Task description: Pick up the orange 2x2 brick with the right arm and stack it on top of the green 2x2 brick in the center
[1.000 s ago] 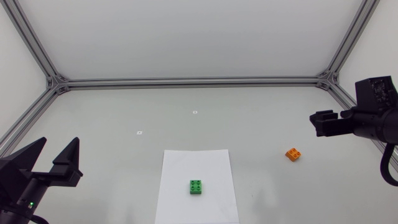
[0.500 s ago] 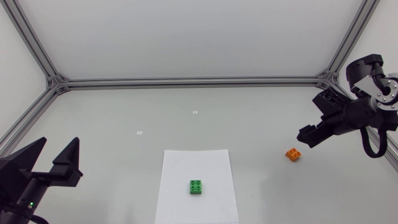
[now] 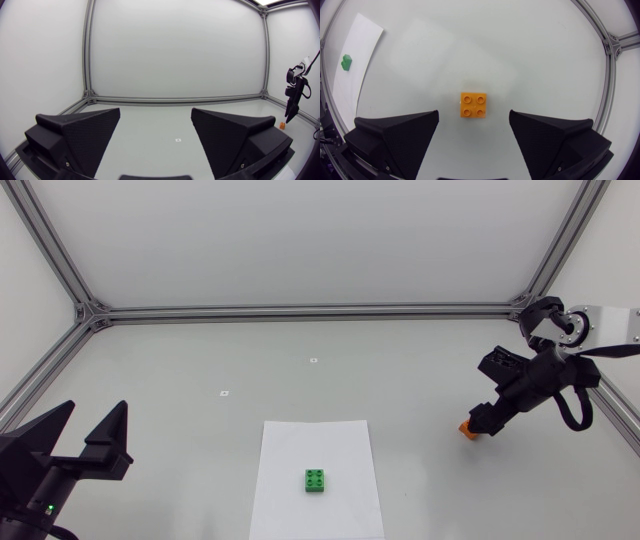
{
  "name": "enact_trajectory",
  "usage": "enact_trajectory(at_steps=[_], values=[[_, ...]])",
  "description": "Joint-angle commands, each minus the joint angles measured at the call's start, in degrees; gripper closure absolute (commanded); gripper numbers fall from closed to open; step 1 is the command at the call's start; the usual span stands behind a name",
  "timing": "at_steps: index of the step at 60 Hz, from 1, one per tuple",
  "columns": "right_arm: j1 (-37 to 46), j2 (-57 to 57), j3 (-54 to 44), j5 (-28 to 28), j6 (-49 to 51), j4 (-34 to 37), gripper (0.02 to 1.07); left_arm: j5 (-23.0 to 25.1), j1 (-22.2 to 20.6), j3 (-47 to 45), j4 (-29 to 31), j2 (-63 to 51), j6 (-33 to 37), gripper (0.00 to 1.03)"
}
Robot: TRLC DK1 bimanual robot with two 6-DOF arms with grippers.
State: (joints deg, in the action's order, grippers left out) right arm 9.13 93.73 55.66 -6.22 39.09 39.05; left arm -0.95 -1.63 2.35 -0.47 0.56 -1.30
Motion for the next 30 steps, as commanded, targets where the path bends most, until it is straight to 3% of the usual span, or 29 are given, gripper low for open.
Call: enact_trajectory(at_steps=[1, 30], values=[[0.63, 2.68, 2.17, -0.02, 1.78, 1.65, 0.07, 0.16, 0.05, -2.35, 0.65, 0.32, 0.33, 0.04], [-1.22, 8.31, 3.93, 1.03, 1.43, 1.82, 0.1, 0.16, 0.05, -2.35, 0.65, 0.32, 0.33, 0.04]])
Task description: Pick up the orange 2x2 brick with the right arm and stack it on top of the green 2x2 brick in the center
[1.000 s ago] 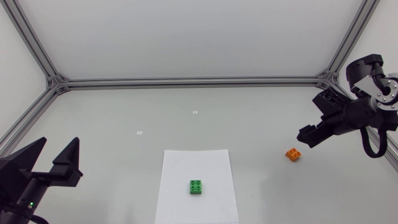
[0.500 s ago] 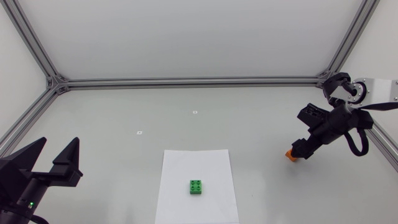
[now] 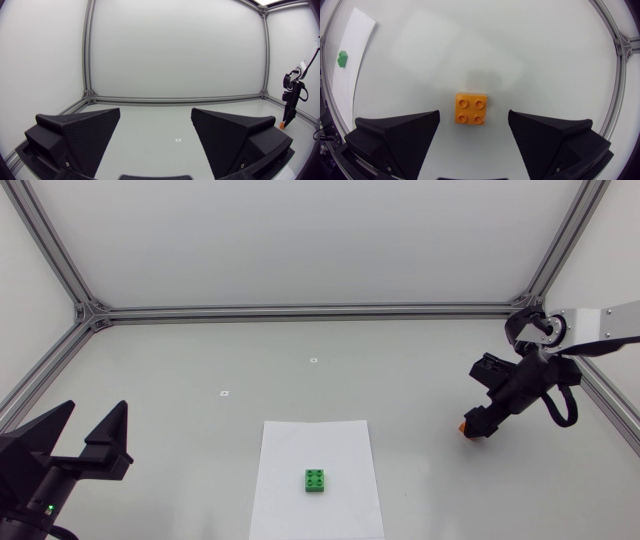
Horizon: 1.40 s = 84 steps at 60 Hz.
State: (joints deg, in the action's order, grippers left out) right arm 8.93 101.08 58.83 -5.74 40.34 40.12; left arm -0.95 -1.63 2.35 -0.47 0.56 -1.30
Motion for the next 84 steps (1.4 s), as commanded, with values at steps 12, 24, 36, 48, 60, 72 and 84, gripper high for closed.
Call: enact_trajectory(at_steps=[12, 24, 36, 48, 60, 72, 84], values=[[-2.51, 1.05, 1.11, 1.52, -1.84, 0.84, 0.1, 0.16, 0.05, -2.35, 0.65, 0.32, 0.33, 0.04], [-2.51, 2.11, 1.64, 1.69, -2.46, 0.75, 0.15, 0.16, 0.05, -2.35, 0.65, 0.32, 0.33, 0.04], [-2.25, 3.25, 1.55, 1.78, -2.46, 0.4, 0.2, 0.16, 0.05, -2.35, 0.65, 0.32, 0.33, 0.04], [-2.25, 3.6, 1.73, 1.78, -2.46, 0.4, 0.21, 0.16, 0.05, -2.35, 0.65, 0.32, 0.33, 0.04], [-2.07, 4.3, 2.43, 1.78, -2.46, 0.4, 0.29, 0.16, 0.05, -2.35, 0.65, 0.32, 0.33, 0.04], [-1.63, 4.22, 2.7, 1.87, -1.93, 0.49, 0.35, 0.16, 0.05, -2.35, 0.65, 0.32, 0.33, 0.04], [-1.19, 4.66, 2.61, 1.87, -1.31, 0.4, 0.39, 0.16, 0.05, -2.35, 0.65, 0.32, 0.33, 0.04]])
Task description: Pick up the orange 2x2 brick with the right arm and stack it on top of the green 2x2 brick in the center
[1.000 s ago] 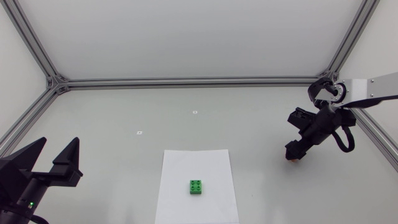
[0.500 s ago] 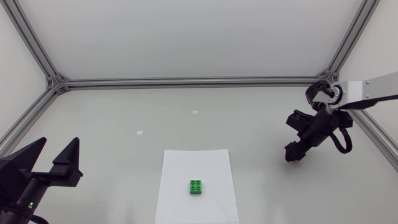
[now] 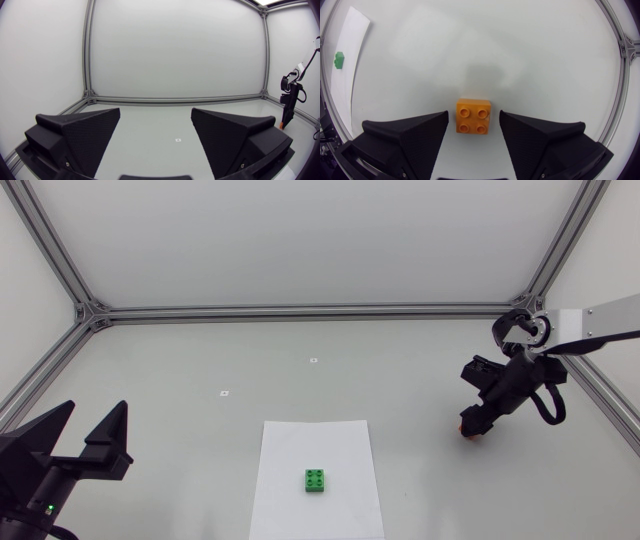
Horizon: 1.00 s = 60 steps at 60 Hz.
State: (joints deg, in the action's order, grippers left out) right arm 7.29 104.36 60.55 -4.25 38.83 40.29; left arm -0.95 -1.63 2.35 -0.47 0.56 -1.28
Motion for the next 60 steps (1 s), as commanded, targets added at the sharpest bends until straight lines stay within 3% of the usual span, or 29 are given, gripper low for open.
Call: enact_trajectory(at_steps=[1, 33, 60], values=[[0.45, 1.38, 0.88, 0.38, 0.19, 0.22, 0.39, 0.16, 0.05, -2.35, 0.65, 0.32, 0.31, 0.04], [0.8, 2.61, 1.32, 0.38, 1.43, -0.04, 0.52, 0.16, 0.05, -2.35, 0.65, 0.32, 0.31, 0.04], [1.15, 2.26, 2.38, 0.38, 2.13, 0.66, 0.52, 0.16, 0.05, -2.35, 0.65, 0.32, 0.31, 0.04]])
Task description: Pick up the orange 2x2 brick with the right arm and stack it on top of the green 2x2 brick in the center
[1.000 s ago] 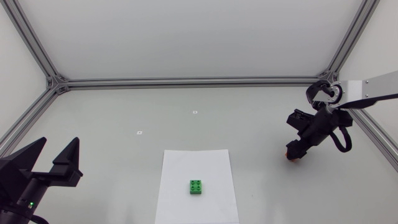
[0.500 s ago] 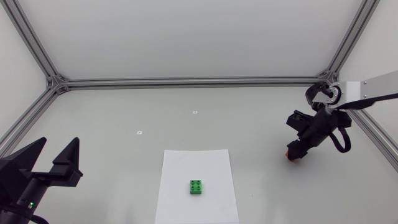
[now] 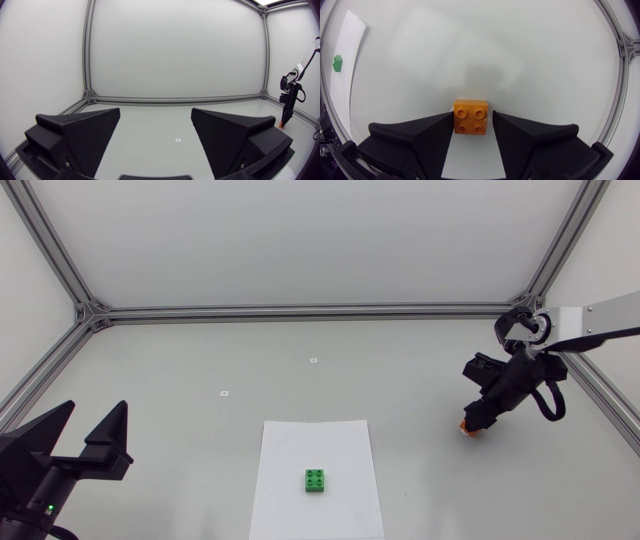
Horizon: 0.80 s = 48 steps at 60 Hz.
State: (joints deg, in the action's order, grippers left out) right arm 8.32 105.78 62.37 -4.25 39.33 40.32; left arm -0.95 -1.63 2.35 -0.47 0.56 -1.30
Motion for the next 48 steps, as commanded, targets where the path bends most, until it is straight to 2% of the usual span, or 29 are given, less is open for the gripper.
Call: enact_trajectory(at_steps=[1, 5, 12, 18, 20, 24, 25, 32, 48], values=[[0.12, 0.83, 0.56, 0.38, 1.63, 0.64, 0.52, 0.16, 0.05, -2.35, 0.65, 0.32, 0.33, 0.04], [-0.05, 0.92, 0.39, 0.38, 1.71, 0.64, 0.54, 0.16, 0.05, -2.35, 0.65, 0.32, 0.33, 0.04], [-0.14, 1.63, 0.56, -0.06, 1.71, 0.64, 0.64, 0.16, 0.05, -2.35, 0.65, 0.32, 0.33, 0.04], [-0.32, 2.15, 0.3, 0.38, 1.8, 0.64, 0.66, 0.16, 0.05, -2.35, 0.65, 0.32, 0.33, 0.04], [-0.41, 2.15, 0.3, 0.03, 1.98, 0.64, 0.71, 0.16, 0.05, -2.35, 0.65, 0.32, 0.33, 0.04], [-0.32, 2.07, 0.3, -0.23, 2.15, 0.99, 0.73, 0.16, 0.05, -2.35, 0.65, 0.32, 0.33, 0.04], [-0.32, 1.89, 0.39, -0.76, 2.15, 0.99, 0.77, 0.16, 0.05, -2.35, 0.65, 0.32, 0.33, 0.04], [-0.49, -0.57, 0.03, -1.55, 2.06, 1.26, 0.85, 0.16, 0.05, -2.35, 0.65, 0.32, 0.33, 0.04], [-5.15, -9.8, -4.36, 1.97, 2.15, 1.43, 0.86, 0.16, 0.05, -2.35, 0.65, 0.32, 0.33, 0.04]])
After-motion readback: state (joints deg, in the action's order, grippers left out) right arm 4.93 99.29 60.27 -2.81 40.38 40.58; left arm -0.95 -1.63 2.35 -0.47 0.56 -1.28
